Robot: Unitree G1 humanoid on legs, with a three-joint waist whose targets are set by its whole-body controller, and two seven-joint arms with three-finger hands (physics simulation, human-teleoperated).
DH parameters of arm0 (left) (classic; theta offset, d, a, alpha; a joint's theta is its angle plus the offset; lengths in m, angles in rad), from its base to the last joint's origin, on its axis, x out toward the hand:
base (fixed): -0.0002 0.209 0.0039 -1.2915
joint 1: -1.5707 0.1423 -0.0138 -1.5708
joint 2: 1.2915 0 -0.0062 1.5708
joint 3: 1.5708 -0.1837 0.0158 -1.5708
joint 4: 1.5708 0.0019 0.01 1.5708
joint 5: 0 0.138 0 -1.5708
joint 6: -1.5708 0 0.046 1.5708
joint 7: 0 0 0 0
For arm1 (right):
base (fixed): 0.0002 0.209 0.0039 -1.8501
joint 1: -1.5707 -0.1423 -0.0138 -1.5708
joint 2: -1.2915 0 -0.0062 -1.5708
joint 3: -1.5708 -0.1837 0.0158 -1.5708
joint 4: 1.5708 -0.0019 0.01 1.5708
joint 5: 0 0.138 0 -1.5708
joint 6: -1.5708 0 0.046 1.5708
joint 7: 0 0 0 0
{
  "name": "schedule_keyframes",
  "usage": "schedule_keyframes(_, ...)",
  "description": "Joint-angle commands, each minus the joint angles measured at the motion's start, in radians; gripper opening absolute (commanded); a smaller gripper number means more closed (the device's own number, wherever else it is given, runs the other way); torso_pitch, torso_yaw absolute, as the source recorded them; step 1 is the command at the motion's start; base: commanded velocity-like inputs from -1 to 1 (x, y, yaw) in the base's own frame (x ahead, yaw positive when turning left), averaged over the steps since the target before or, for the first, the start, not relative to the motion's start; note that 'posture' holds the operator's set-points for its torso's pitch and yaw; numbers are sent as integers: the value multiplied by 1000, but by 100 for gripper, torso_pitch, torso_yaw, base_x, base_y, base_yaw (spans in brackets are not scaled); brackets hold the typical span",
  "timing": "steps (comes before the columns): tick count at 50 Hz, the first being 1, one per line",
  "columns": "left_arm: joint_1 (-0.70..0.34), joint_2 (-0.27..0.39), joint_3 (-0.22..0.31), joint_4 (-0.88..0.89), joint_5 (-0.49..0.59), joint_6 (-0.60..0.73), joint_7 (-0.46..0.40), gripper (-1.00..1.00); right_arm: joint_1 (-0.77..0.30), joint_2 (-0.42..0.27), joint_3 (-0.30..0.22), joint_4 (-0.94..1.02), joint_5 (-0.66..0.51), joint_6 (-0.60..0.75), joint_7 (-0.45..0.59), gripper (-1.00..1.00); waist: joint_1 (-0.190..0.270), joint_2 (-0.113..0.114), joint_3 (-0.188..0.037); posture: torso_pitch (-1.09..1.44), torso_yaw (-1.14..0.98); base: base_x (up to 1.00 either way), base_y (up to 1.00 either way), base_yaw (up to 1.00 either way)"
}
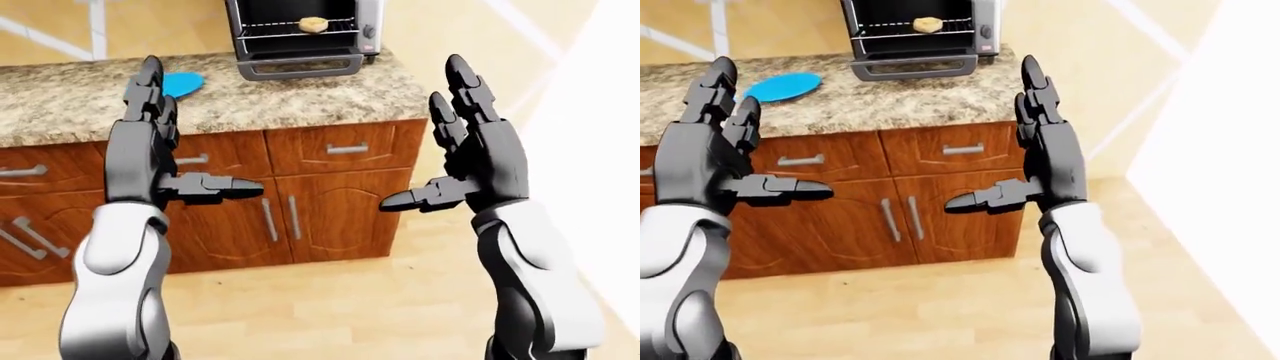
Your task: Pick the bread from the rack and place it on the plate on the counter.
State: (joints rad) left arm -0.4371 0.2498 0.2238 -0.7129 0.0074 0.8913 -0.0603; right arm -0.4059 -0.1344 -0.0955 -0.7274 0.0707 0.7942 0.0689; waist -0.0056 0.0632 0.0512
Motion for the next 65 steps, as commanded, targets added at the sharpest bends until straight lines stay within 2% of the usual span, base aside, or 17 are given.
schedule_keyframes(1,-31,9,-4,-33,2,-35,-4,100,-37,-11,-21,-31,-6,-34,-10,100,-3,-6,-20,0,0,32,41,0)
schedule_keyframes(10,-25,20,15,-60,4,-19,-14,100,-53,-10,-22,-36,4,-27,-16,100,16,-107,-25,0,0,34,40,0)
schedule_keyframes(12,-25,22,15,-62,4,-18,-14,100,-53,-12,-21,-38,5,-25,-18,100,-2,-82,-12,0,0,43,36,0)
schedule_keyframes(14,-18,22,14,-62,9,-25,-17,100,-46,-12,-18,-37,3,-33,-16,100,-3,-102,-14,0,0,41,35,0)
schedule_keyframes(18,-17,22,14,-64,12,-26,-19,100,-46,-14,-23,-45,6,-28,-16,100,-13,-88,-19,0,0,41,36,0)
schedule_keyframes(21,-17,21,14,-64,13,-26,-20,100,-46,-14,-23,-45,7,-28,-17,100,-24,-42,-17,0,0,41,36,0)
schedule_keyframes(23,-7,25,18,-72,22,-41,-24,100,-50,-11,-27,-53,17,-30,-22,100,-21,42,-45,0,0,42,36,0)
schedule_keyframes(26,0,20,19,-65,27,-53,-23,100,-49,-14,-23,-47,17,-35,-26,100,-4,21,-12,0,0,39,38,0)
schedule_keyframes(39,-10,22,16,-71,37,-56,-28,100,-48,-19,-23,-69,35,-32,-26,100,22,-80,-47,0,0,25,30,0)
schedule_keyframes(40,-12,24,17,-71,38,-54,-30,100,-49,-18,-22,-69,35,-32,-26,100,18,-72,-47,0,0,20,43,0)
schedule_keyframes(42,-20,30,22,-79,38,-39,-35,100,-47,-17,-20,-70,35,-34,-25,100,16,-109,-17,0,0,20,44,0)
schedule_keyframes(47,-32,37,21,-85,42,-26,-39,100,-57,-16,-20,-79,39,-22,-26,100,4,-106,-29,0,0,20,42,0)
schedule_keyframes(51,-40,42,23,-92,43,-15,-42,100,-70,-18,-22,-75,42,-18,-29,100,-8,-39,-25,0,0,20,34,0)
schedule_keyframes(53,-36,41,21,-90,45,-19,-43,100,-68,-17,-17,-70,41,-25,-29,100,-8,35,-49,0,0,20,32,0)
schedule_keyframes(54,-35,40,21,-91,46,-19,-44,100,-68,-15,-19,-63,41,-25,-30,100,-3,14,-52,0,0,20,30,0)
schedule_keyframes(56,-33,40,26,-91,46,-19,-46,100,-65,-13,-28,-70,48,-19,-33,100,6,23,-17,0,0,6,4,0)
schedule_keyframes(65,-24,38,26,-87,49,-29,-46,100,-69,-32,-25,-81,33,-25,-42,100,6,-32,-10,0,0,0,0,0)
